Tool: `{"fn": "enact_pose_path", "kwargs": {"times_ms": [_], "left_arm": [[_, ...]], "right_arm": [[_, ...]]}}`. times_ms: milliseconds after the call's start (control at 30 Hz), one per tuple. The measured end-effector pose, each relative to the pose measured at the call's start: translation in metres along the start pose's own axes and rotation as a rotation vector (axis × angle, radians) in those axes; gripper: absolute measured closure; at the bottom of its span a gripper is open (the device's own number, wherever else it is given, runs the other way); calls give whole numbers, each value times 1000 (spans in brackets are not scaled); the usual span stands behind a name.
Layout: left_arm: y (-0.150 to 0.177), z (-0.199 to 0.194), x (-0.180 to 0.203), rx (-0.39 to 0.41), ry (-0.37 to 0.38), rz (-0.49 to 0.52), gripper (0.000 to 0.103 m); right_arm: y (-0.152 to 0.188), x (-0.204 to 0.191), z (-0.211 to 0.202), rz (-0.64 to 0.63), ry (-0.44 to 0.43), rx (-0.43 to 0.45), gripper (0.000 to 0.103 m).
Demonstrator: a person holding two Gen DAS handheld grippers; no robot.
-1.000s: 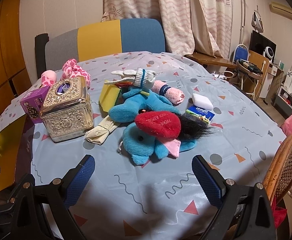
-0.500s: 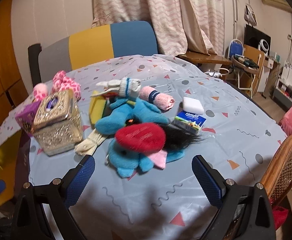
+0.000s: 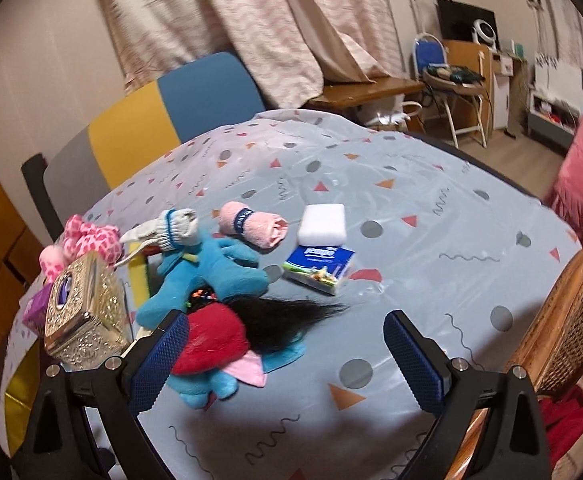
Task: Organize soft objects
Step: 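Grasp the red heart-shaped plush with the left tool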
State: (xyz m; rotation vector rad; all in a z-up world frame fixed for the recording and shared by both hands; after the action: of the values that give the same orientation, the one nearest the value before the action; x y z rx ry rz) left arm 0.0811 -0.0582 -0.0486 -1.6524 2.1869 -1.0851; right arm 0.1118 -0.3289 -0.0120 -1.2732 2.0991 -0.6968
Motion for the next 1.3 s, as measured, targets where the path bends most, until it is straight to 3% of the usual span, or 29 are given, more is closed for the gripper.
{"fn": "enact_pose_path", "kwargs": {"times_ms": [133,367,600,667,700,800,933,1033,1300], "left_arm": [[-15,21,17,-45,54,35,18],[-61,40,56,2,127,172,18],[-83,93,87,-78,149,271,18],[-87,110,95,-99,139,302,49],[-86,116,98,-113,134,318,71],[-79,136,98,-186,146,337,81],[-77,113,89,-106,183,281,80],[-77,78,69,-43,225,183,80],[-56,4,11,42,198,41,80]], "right_arm": [[-1,9,6,58,-54,-20,3],[-3,18,5,138,-116,8,3],[-3,25,7,184,-143,13,3],[-3,24,7,183,-150,13,3],[-3,25,7,186,-152,16,3],[-2,25,7,187,-150,18,3],[-2,25,8,187,-145,16,3],[-2,24,9,179,-137,6,3],[4,3,21,57,-126,-97,5]]}}
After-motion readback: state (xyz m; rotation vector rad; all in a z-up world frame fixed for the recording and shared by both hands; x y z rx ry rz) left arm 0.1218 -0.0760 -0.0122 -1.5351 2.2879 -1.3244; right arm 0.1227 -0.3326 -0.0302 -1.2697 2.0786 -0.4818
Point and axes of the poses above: each gripper's, at about its wrist camera, not at the fingertips, and z roughly the way its jaws point, x to its right, y to its underside, the point moved 4 cm from there along z, roughly the way its jaws point, and after that the axes turned 7 degrees about y, right-handed, at the moved point
